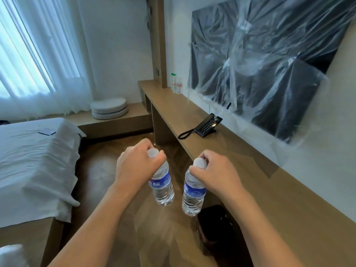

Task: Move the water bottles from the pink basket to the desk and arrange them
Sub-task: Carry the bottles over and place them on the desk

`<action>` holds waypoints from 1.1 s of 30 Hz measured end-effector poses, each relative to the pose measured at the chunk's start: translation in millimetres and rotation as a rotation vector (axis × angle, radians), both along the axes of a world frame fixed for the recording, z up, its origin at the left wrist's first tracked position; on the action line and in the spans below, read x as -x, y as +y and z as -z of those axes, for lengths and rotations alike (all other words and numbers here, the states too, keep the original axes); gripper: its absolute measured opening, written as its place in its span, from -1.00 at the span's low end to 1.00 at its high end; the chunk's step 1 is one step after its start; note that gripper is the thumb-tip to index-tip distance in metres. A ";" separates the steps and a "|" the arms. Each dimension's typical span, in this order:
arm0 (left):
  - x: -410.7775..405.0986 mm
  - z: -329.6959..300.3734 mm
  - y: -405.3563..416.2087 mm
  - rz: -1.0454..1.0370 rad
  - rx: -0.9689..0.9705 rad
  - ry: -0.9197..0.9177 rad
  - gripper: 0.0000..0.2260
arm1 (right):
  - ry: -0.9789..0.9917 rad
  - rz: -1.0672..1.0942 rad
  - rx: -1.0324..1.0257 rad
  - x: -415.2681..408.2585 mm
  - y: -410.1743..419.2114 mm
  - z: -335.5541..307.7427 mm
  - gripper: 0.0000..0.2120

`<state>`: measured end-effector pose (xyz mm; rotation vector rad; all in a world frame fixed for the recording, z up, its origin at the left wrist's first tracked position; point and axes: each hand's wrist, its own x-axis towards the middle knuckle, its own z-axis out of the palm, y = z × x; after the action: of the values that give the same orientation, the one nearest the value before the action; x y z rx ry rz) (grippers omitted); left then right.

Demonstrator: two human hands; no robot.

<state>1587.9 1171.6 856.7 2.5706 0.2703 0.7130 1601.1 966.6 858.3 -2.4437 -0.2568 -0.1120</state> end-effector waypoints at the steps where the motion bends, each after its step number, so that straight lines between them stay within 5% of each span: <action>1: -19.8 -3.3 11.0 0.003 0.002 -0.004 -0.78 | -0.013 0.003 -0.001 -19.4 11.8 -2.0 -0.80; 33: -561.4 -10.3 362.3 -0.048 0.055 0.029 -0.80 | -0.108 -0.053 -0.077 -592.1 360.5 -3.3 -0.77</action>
<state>2149.3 1534.0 867.0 2.5314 0.3577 0.6763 2193.1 1327.1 861.7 -2.3563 -0.3575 -0.2265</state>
